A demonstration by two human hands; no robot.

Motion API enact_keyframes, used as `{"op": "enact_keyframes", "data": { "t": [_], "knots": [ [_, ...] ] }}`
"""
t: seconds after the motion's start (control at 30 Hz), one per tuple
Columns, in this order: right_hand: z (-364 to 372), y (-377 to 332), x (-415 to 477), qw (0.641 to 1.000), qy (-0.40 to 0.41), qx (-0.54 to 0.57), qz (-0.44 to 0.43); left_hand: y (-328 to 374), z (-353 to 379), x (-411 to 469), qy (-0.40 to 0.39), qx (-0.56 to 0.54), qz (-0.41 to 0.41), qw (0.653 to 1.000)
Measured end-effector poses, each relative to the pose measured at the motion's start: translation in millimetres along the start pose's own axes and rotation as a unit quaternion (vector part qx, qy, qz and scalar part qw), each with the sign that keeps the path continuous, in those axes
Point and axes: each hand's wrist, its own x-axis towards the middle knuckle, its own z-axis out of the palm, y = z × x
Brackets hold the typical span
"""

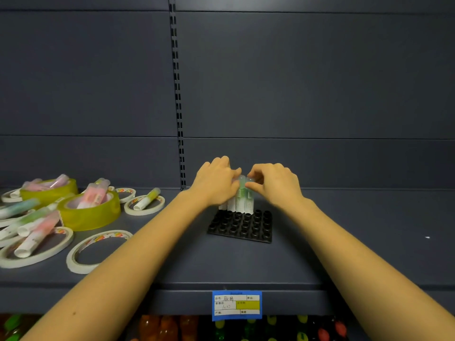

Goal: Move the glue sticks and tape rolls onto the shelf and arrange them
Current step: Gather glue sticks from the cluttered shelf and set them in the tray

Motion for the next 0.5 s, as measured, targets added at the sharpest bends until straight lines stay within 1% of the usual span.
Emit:
{"op": "enact_keyframes", "data": {
  "t": [0.07,0.17,0.27,0.3,0.37,0.43,0.5],
  "knots": [
    [-2.9,-0.3,0.9,1.0,-0.006,-0.013,-0.003,-8.5,-5.6,-3.7,0.019,-0.016,-0.013,1.0],
    [-9.5,-2.0,2.0,0.999,-0.024,-0.029,-0.009,-26.9,-17.2,-13.0,0.074,-0.058,-0.04,0.995],
    [-18.2,-8.6,5.3,0.996,-0.038,-0.075,-0.019,-50.1,-26.9,-27.5,0.105,-0.074,-0.064,0.99],
    [-19.7,-11.8,6.1,0.994,-0.025,-0.099,-0.031,-58.8,-29.6,-33.4,0.108,-0.073,-0.075,0.989],
    [-20.3,-20.3,6.4,0.991,0.039,-0.114,-0.054,-77.6,-34.5,-47.0,0.108,-0.072,-0.102,0.986],
    [-17.9,-33.0,6.0,0.993,0.077,-0.07,-0.061,-96.4,-38.8,-61.5,0.108,-0.075,-0.132,0.982],
    [-12.1,-49.5,6.7,0.995,0.07,-0.029,-0.069,-115.0,-42.2,-76.6,0.111,-0.075,-0.163,0.978]
  ]
}}
